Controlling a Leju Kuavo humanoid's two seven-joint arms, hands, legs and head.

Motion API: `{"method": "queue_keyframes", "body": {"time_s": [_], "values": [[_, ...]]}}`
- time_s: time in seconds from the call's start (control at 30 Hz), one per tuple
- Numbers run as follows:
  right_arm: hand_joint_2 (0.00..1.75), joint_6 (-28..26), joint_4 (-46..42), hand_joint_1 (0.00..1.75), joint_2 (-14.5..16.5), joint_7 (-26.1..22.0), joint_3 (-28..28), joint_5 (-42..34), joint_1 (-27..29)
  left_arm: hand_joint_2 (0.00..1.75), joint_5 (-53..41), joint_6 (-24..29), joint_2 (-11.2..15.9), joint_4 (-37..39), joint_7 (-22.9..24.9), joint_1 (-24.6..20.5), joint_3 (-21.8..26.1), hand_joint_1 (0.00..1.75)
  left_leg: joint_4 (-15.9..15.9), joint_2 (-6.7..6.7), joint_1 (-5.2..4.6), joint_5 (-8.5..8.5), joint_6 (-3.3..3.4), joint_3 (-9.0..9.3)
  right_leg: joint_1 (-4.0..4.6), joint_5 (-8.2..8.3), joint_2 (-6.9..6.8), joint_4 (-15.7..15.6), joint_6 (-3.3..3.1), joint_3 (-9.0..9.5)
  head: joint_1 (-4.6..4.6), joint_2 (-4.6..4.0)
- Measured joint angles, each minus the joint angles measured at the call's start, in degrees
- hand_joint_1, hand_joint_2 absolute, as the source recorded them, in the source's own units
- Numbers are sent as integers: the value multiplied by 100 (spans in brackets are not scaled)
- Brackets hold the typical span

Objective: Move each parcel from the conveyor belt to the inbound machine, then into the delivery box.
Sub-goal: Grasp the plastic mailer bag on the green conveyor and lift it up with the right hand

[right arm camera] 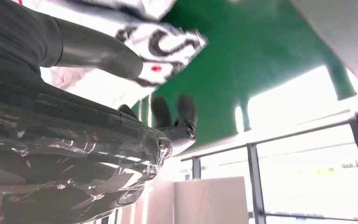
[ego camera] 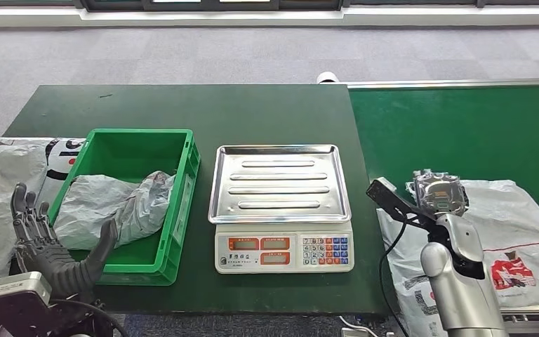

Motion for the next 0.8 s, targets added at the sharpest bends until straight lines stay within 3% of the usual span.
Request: {"method": "queue_keyframes", "body": {"time_s": [0.2,0.37,0.57,0.8], "values": [[175,-362,-850,0,308,-112,-429,284,277,175,-7,8,-41,-50,45,24,4,0,0,1,-1,0,0,-1,-2,-1,-2,0,1,2,0,1],[175,-170,-1208,0,444,-253,-513,318,458,175,-7,7,-54,-50,68,19,4,0,0,6,-2,0,1,1,-3,-1,-1,0,1,2,0,0],[175,929,-1560,0,488,-606,-395,131,690,175,-9,-78,-54,-48,74,-9,4,0,0,4,-1,0,0,2,-1,-1,-1,0,1,4,0,0],[175,1396,-1819,0,480,-508,-164,193,897,175,-10,-127,-55,-32,74,-67,9,0,0,5,-1,0,0,0,-2,-1,-1,0,1,4,0,0]]}}
